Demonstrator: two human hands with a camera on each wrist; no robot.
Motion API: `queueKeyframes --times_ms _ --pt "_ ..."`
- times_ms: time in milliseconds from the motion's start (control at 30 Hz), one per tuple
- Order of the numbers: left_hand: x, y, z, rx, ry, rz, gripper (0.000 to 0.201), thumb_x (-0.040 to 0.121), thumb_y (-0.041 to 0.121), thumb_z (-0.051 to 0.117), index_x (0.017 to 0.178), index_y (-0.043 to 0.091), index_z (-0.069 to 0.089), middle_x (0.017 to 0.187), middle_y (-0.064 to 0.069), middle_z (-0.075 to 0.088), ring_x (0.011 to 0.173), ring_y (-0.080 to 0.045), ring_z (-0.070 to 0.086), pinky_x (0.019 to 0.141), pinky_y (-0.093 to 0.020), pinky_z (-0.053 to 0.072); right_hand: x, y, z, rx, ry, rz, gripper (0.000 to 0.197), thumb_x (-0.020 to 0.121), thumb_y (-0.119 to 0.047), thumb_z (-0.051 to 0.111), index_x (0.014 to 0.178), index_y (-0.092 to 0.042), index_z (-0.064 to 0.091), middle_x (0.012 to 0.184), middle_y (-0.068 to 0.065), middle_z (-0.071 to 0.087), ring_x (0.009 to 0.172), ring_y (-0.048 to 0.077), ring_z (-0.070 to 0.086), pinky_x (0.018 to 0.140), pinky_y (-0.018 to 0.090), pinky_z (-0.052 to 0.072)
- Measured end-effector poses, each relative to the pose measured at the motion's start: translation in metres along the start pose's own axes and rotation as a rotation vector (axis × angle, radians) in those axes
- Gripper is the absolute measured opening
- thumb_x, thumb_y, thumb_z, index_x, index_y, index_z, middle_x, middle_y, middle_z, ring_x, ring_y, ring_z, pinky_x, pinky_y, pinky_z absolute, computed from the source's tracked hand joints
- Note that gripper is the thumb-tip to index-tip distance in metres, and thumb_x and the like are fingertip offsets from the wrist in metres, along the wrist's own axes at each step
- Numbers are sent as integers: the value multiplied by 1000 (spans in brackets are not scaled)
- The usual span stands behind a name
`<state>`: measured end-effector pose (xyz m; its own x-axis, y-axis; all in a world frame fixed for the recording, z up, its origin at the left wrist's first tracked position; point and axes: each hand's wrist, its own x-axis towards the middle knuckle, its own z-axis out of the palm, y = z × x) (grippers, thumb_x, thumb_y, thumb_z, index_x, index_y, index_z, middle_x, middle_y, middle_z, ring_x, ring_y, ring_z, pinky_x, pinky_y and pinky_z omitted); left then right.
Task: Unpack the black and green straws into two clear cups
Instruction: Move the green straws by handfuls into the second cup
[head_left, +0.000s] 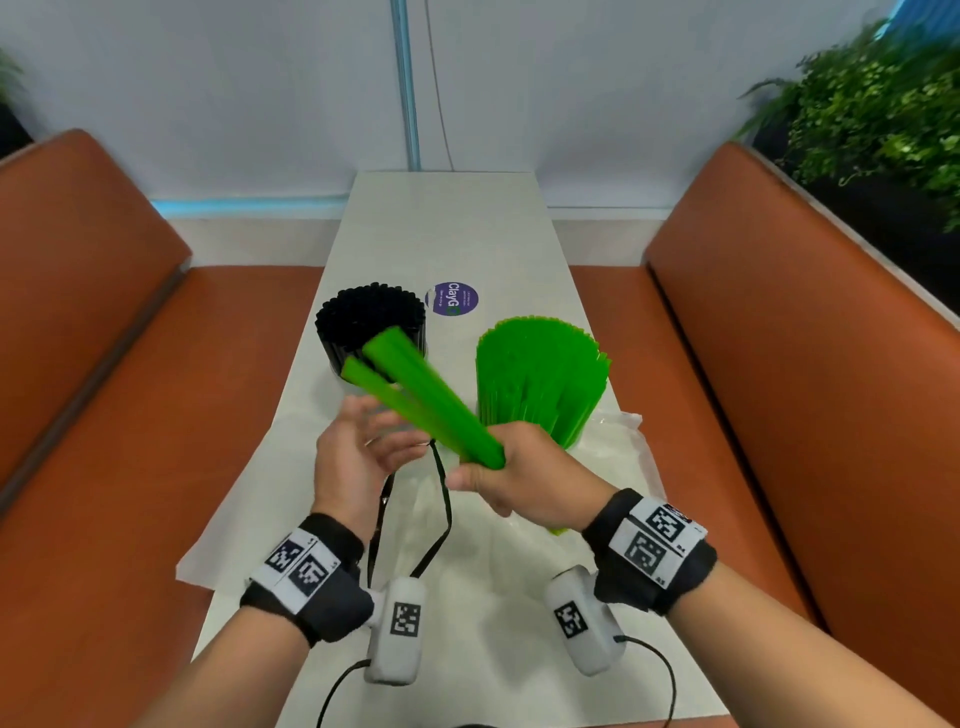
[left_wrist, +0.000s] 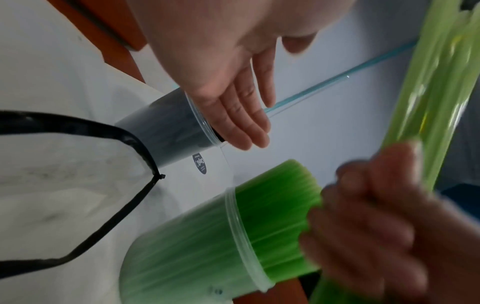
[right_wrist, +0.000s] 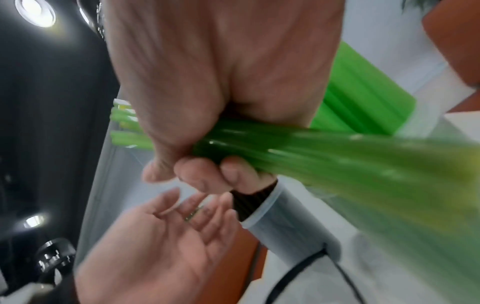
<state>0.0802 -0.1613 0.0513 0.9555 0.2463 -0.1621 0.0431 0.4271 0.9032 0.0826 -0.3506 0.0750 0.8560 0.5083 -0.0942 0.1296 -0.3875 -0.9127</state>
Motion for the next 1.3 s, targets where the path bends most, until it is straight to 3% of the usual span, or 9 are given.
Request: queueKeyframes --times_ms 133,200,300,467,567,800,1000,1133,1300 --pt "-17 -12 10 334 -341 -22 28 84 -1 59 101 16 73 95 -10 75 89 -30 72 84 -45 57 5 -32 -4 344 189 -176 26 92 -28 65 79 -6 60 59 8 61 55 22 62 61 41 56" --pt "-27 -15 17 425 -504 -54 30 73 4 66 99 17 73 100 -4 76 96 -23 72 90 -42 56 9 -41 -6 483 273 -198 31 89 -37 66 79 -8 59 63 12 62 64 30 65 71 53 57" --pt "-34 -15 25 421 -622 -37 38 76 25 74 111 13 67 106 -5 75 102 -25 71 88 -40 58 16 -45 -8 644 323 -197 27 84 -39 68 81 -14 59 63 10 61 64 29 67 68 44 57" --pt "-36 -14 38 403 -588 -13 30 94 38 53 99 9 55 74 -5 62 62 -25 62 76 -55 54 18 -44 -6 653 334 -151 25 83 -43 70 75 -21 60 64 8 60 66 28 67 60 39 53" --pt "-34 -19 35 486 -587 4 32 97 45 46 97 14 53 73 -4 50 53 -11 51 69 -49 53 16 -44 -11 660 333 -129 21 90 -34 67 82 -16 59 70 10 61 68 29 66 64 43 49" --pt "-24 -38 16 706 -601 46 18 107 23 38 95 24 52 75 -5 43 53 -7 44 64 -37 52 10 -47 -49 774 319 -202 19 97 -2 49 115 -6 47 88 14 65 89 33 64 84 47 51" --pt "-24 -48 22 775 -650 45 17 106 31 38 102 22 51 80 1 52 60 -11 52 67 -30 52 -5 -47 -58 706 281 -217 16 97 7 43 107 -4 48 81 12 57 78 26 58 83 46 49" --pt "-21 -56 25 888 -677 3 35 99 49 45 126 27 49 100 5 60 75 -10 66 76 -33 55 -14 -47 -71 653 291 -257 15 96 9 42 101 -4 48 82 14 54 77 26 56 81 44 49" --pt "-17 -62 26 1039 -630 6 58 101 24 48 153 37 26 103 15 58 82 -9 66 81 -16 48 -18 -43 -89 446 354 -308 13 96 6 46 98 -5 51 84 13 58 82 30 56 84 47 48"
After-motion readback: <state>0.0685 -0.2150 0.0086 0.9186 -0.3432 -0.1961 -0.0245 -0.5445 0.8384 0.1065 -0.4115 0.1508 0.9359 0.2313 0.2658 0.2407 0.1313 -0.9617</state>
